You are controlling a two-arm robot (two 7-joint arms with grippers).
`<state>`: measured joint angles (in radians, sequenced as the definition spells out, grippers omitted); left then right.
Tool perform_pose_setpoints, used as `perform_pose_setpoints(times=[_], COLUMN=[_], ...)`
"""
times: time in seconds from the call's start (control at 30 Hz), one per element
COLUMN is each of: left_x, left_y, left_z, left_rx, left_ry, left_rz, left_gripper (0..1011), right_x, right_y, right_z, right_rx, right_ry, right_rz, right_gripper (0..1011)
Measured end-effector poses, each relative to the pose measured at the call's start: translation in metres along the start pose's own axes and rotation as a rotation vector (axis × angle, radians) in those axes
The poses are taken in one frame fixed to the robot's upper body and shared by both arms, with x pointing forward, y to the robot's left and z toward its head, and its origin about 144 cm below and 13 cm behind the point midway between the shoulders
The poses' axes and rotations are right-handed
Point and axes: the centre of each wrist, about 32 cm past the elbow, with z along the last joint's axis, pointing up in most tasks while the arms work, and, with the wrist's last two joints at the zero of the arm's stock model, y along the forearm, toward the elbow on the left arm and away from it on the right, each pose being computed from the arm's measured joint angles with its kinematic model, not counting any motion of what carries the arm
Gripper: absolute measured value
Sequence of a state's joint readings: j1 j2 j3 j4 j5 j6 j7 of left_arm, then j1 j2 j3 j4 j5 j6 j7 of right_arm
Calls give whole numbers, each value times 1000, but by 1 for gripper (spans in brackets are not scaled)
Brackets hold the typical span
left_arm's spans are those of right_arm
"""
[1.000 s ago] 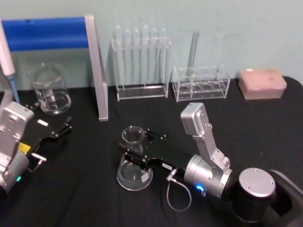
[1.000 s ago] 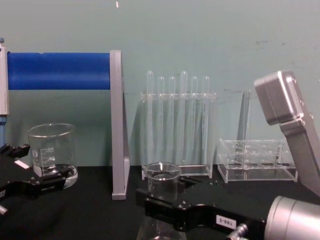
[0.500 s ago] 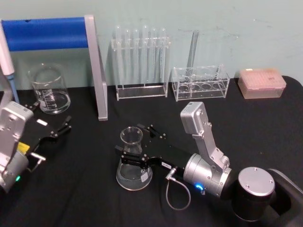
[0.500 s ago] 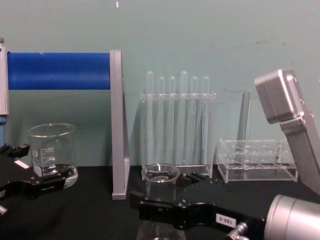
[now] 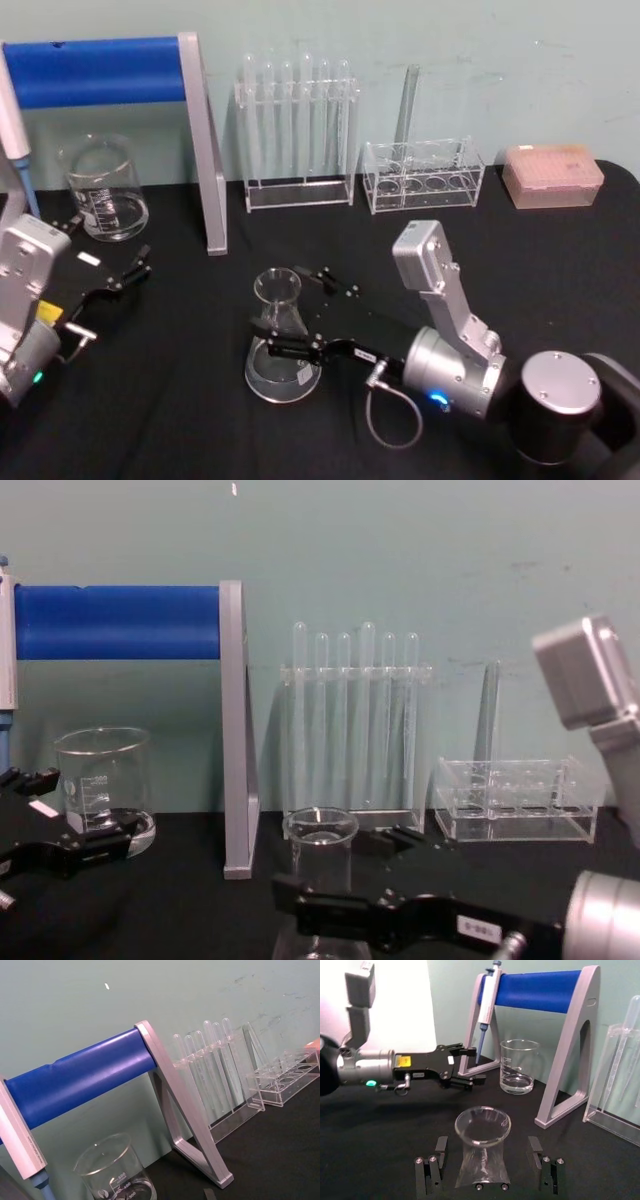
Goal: Grasp the erlenmeyer flask with one hand, shake it three times, then place it back.
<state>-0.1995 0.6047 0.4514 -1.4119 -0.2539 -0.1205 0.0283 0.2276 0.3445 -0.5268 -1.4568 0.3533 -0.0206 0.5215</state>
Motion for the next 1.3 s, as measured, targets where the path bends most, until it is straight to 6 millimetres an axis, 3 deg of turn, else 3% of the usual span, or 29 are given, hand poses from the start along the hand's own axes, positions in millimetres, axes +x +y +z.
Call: perform_pose_setpoints(times=[0.47, 0.77, 1.03, 1.3], left_x=[0, 0, 0, 0], left_y=[0, 0, 0, 0], left_z=[0, 0, 0, 0], left_rx=[0, 0, 0, 0], left_ry=[0, 0, 0, 0], left_rz=[0, 0, 0, 0], left_gripper=[1001, 1001, 1001, 1001], right_x=[15, 29, 33, 29], right_y=[-41, -65, -61, -40], right_z=[1, 1, -4, -24], right_rx=[-18, -9, 28, 38], right_ry=[-75, -77, -43, 16], right_rz=[59, -85, -332, -538], right_gripper=[1002, 1002, 1002, 1003])
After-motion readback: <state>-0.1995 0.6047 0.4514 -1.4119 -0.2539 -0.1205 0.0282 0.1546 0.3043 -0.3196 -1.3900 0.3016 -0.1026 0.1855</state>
